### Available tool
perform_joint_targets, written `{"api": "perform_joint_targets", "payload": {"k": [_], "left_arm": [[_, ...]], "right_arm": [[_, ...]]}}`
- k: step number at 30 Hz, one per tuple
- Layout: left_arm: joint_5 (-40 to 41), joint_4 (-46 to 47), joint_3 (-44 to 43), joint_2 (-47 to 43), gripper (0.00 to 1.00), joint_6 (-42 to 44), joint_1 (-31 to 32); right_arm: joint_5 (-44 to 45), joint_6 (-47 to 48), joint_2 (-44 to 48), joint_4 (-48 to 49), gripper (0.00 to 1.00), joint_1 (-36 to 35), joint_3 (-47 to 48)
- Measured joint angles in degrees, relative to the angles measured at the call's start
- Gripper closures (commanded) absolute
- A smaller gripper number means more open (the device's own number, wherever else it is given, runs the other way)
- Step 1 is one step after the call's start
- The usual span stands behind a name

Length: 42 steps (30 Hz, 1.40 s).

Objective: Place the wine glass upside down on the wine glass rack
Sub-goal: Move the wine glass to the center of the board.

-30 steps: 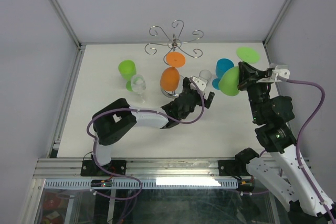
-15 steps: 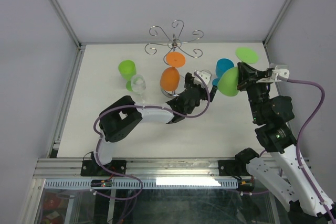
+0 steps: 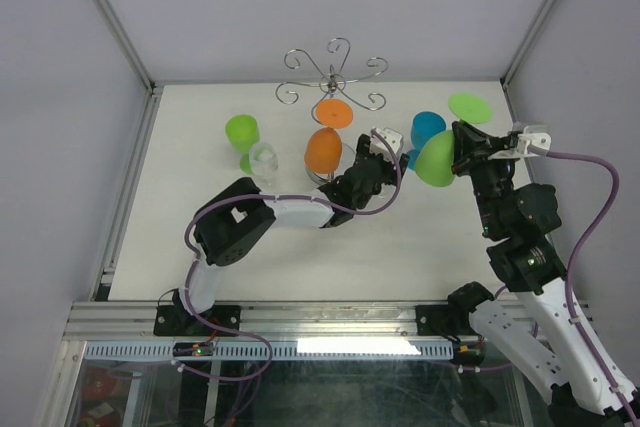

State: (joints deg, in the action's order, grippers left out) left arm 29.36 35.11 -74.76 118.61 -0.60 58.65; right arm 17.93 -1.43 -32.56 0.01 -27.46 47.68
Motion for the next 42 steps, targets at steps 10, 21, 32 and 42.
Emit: {"api": "perform_joint_targets", "payload": {"k": [10,21,32,42], "left_arm": [[-5.05,0.5,0.7,-0.07,0.42,-0.04,0.02],[-8.79,0.39,4.22,-2.36,0.55,0.02,0.37],[-11.17,-0.11,9.22,-7.58,0.59,0.5,2.54],[-10.95,0.0,24.52,-21.77,0.58,-0.44,7.21]], "right_arm": [[0.0,0.0,0.11,-0.33,1.0,0.0,0.0],[0.04,0.07,0.11,-0.33,1.0,0.0,0.0],[0.09,0.24,-0.28,-0.31,1.0,0.02,0.0],[-2.67,1.53,-3.21,5.57,1.0,0.0,-3.69]]}}
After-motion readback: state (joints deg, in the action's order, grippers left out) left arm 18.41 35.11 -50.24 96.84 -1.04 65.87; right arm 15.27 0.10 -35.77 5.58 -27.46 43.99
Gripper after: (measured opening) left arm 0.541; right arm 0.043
